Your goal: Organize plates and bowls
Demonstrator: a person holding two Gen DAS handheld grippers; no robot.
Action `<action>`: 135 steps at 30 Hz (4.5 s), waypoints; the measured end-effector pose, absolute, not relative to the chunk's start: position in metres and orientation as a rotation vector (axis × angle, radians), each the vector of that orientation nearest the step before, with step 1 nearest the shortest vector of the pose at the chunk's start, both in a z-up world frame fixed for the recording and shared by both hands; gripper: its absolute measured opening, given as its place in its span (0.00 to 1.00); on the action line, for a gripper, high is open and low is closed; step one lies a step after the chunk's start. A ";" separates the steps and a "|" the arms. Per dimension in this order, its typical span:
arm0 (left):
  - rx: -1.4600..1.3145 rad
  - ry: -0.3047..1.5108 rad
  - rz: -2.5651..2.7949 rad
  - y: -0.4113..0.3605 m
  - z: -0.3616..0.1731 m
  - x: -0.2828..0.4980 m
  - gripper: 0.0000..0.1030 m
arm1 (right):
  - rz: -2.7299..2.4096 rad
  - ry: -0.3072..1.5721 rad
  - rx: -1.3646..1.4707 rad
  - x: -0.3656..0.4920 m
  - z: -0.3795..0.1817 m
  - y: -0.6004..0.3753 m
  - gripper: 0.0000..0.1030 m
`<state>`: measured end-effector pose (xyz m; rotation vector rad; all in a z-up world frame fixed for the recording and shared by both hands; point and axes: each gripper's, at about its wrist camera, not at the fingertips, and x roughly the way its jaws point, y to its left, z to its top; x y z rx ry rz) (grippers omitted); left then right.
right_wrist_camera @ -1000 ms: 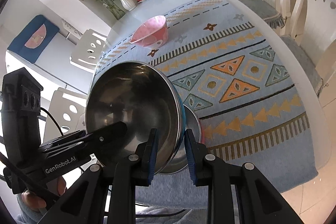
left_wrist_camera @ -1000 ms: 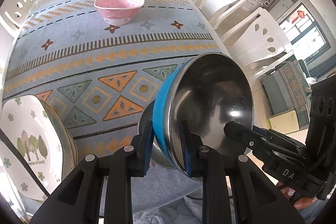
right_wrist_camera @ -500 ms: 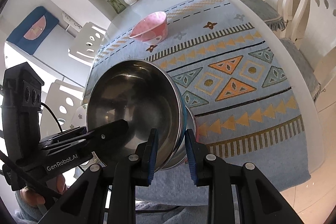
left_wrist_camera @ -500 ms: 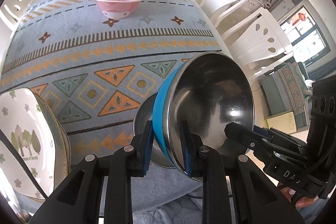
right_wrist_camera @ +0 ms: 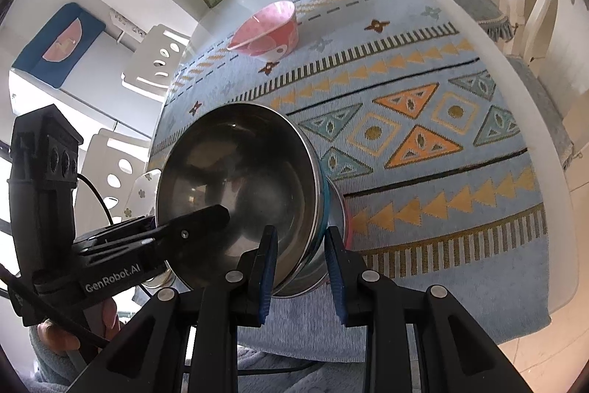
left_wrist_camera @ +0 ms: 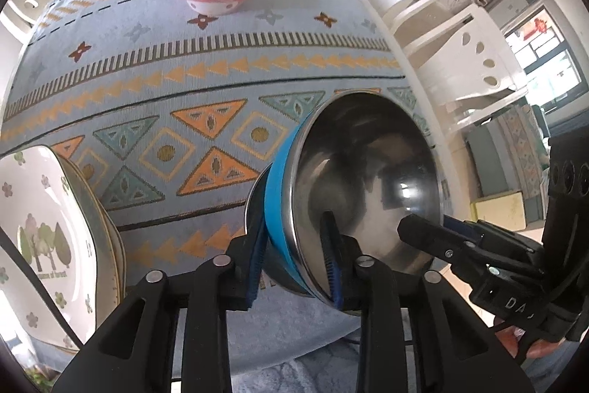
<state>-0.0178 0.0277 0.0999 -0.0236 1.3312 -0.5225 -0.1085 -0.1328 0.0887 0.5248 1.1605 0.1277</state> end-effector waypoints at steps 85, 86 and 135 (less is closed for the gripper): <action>-0.202 1.147 -0.270 0.023 0.064 0.237 0.32 | 0.167 1.022 0.542 0.208 0.037 -0.171 0.13; -0.197 1.146 -0.275 0.023 0.072 0.230 0.32 | 0.168 1.022 0.560 0.202 0.044 -0.174 0.13; -0.017 1.209 -0.383 0.020 0.127 -0.023 0.43 | 0.134 1.248 0.511 -0.087 0.117 -0.116 0.14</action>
